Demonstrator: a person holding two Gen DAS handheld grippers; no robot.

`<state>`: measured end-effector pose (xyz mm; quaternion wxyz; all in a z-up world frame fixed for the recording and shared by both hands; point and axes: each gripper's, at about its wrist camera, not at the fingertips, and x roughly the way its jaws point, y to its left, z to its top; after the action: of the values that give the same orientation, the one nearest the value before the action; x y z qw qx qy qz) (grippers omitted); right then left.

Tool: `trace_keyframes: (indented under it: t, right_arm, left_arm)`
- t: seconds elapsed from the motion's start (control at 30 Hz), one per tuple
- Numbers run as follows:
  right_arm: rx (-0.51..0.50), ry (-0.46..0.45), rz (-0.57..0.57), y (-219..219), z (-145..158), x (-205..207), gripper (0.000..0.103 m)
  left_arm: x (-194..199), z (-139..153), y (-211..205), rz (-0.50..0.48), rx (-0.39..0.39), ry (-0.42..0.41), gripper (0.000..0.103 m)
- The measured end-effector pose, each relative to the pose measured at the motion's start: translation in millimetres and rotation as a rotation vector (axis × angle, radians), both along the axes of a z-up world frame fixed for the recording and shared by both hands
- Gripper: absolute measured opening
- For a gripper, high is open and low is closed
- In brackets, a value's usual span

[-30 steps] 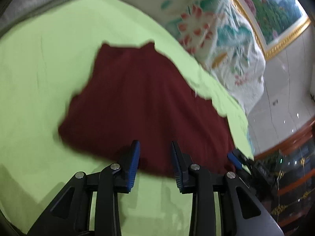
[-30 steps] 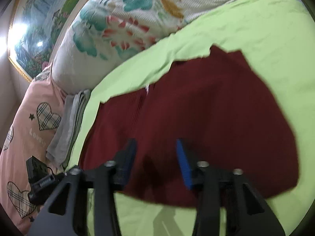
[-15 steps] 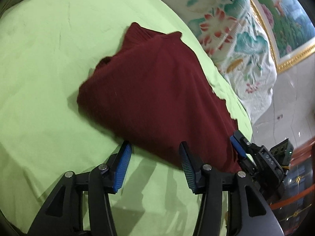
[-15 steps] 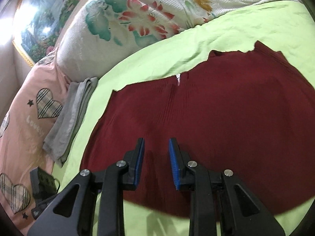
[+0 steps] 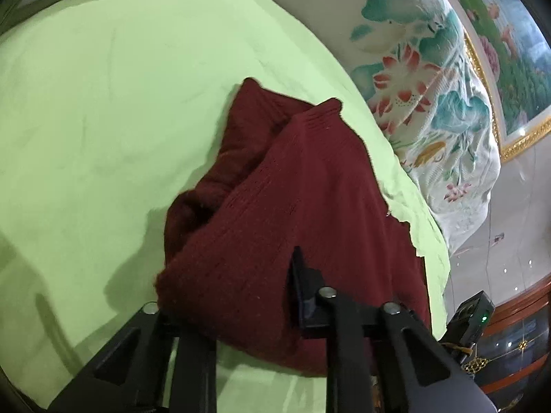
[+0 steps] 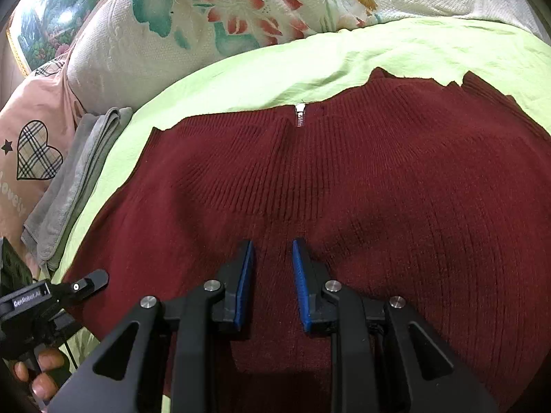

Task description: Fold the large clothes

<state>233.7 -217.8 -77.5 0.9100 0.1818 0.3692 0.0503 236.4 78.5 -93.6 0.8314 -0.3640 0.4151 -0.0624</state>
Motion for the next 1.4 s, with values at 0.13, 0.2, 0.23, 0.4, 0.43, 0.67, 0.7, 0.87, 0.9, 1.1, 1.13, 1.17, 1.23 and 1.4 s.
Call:
trace_keyframes:
  t: [0.13, 0.2, 0.23, 0.4, 0.43, 0.67, 0.7, 0.87, 0.9, 1.1, 1.13, 1.17, 1.23, 1.4]
  right_arm:
    - [0.028, 0.002, 0.005, -1, -1, 1, 0.023]
    - [0.079, 0.010, 0.010, -5, -1, 1, 0.023]
    - [0.151, 0.013, 0.027, -14, 0, 1, 0.025]
    - [0.536, -0.026, 0.029, -81, 9, -19, 0.027]
    - [0.572, -0.051, 0.002, -99, 14, -27, 0.033]
    - [0.769, -0.097, -0.075, -178, 12, -46, 0.063]
    - [0.768, -0.087, -0.058, -179, 13, -45, 0.063]
    - [0.696, -0.032, 0.005, -168, 19, -38, 0.069]
    - [0.686, -0.022, 0.014, -166, 20, -36, 0.070]
    - [0.640, 0.039, 0.076, -147, 31, -11, 0.072]
    - [0.634, 0.048, 0.091, -144, 32, -4, 0.072]
    - [0.624, 0.061, 0.105, -139, 32, 3, 0.072]
    - [0.601, 0.093, 0.115, -132, 31, 18, 0.072]
    - [0.574, 0.144, 0.147, -119, 21, 49, 0.046]
  left_arm:
    - [-2, 27, -18, -0.045, 0.051, -0.084, 0.012]
    - [-4, 47, -33, -0.086, 0.061, -0.137, 0.012]
    - [-4, 55, -41, -0.109, 0.062, -0.160, 0.012]
    - [0, 91, -111, -0.293, 0.112, -0.269, 0.011]
    - [1, 93, -126, -0.327, 0.113, -0.278, 0.011]
    - [8, 50, -258, -0.581, 0.228, -0.220, 0.011]
    - [11, 41, -263, -0.589, 0.227, -0.196, 0.010]
    - [13, 42, -247, -0.568, 0.154, -0.205, 0.010]
    - [12, 47, -241, -0.558, 0.132, -0.216, 0.010]
    - [10, 57, -218, -0.530, 0.094, -0.256, 0.010]
    - [10, 56, -219, -0.534, 0.098, -0.256, 0.010]
    - [8, 53, -220, -0.538, 0.104, -0.255, 0.010]
    - [7, 50, -219, -0.542, 0.105, -0.251, 0.010]
    - [8, 48, -225, -0.550, 0.114, -0.262, 0.010]
